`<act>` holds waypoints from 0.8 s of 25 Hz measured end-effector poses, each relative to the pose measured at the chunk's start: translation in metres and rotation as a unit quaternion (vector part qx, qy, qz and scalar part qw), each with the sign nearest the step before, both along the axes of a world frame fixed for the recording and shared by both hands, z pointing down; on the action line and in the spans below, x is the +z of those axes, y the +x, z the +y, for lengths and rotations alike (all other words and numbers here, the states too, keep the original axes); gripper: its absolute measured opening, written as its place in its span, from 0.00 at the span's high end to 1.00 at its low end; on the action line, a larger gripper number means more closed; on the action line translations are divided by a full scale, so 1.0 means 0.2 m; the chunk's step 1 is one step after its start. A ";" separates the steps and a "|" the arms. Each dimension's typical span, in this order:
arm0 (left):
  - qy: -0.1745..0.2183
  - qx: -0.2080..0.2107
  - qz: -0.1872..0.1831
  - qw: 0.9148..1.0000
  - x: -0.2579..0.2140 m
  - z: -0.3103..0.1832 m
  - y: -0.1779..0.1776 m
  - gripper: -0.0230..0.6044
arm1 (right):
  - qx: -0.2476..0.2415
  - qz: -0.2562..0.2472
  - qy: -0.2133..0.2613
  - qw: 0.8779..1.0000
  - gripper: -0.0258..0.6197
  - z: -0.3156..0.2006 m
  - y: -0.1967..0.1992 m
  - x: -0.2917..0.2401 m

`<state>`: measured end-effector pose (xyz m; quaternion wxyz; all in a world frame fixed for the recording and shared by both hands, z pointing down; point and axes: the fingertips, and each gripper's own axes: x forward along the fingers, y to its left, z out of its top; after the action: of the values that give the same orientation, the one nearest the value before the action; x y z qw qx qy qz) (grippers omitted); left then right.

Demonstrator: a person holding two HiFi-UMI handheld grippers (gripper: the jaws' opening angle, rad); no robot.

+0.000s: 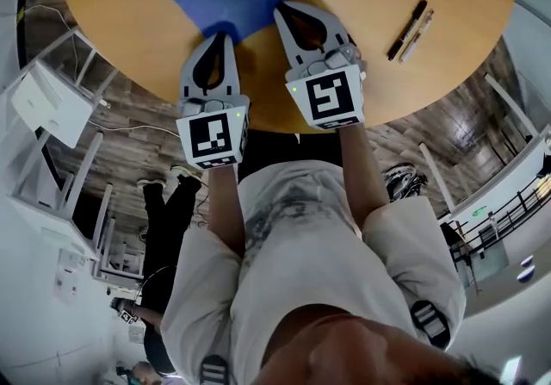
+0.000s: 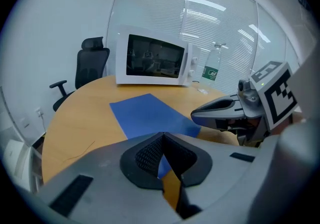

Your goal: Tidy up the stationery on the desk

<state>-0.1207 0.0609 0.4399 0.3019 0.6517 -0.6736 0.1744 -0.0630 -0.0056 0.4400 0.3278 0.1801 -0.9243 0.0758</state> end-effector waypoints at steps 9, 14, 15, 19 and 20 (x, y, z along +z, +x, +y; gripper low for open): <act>-0.078 -0.010 -0.011 0.997 0.12 0.05 -0.01 0.95 | -0.064 0.034 0.010 0.997 0.87 0.01 -0.06 0.08; -0.099 -0.001 -0.013 0.995 0.14 0.06 0.00 0.95 | -0.073 0.052 0.003 0.996 0.87 0.04 -0.05 0.11; -0.101 0.002 -0.013 0.995 0.14 0.06 -0.01 0.95 | -0.071 0.055 -0.002 0.996 0.87 0.04 -0.05 0.11; -0.104 0.012 -0.021 0.994 0.13 0.03 -0.01 0.95 | -0.060 0.060 -0.014 0.996 0.87 0.03 -0.04 0.11; -0.104 0.016 -0.022 0.994 0.13 0.03 -0.01 0.95 | -0.054 0.060 -0.017 0.997 0.87 0.03 -0.03 0.11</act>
<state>-0.1223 0.0660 0.4662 0.3501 0.6235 -0.6480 0.2623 -0.0683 -0.0003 0.4623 0.3894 0.1281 -0.9100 0.0627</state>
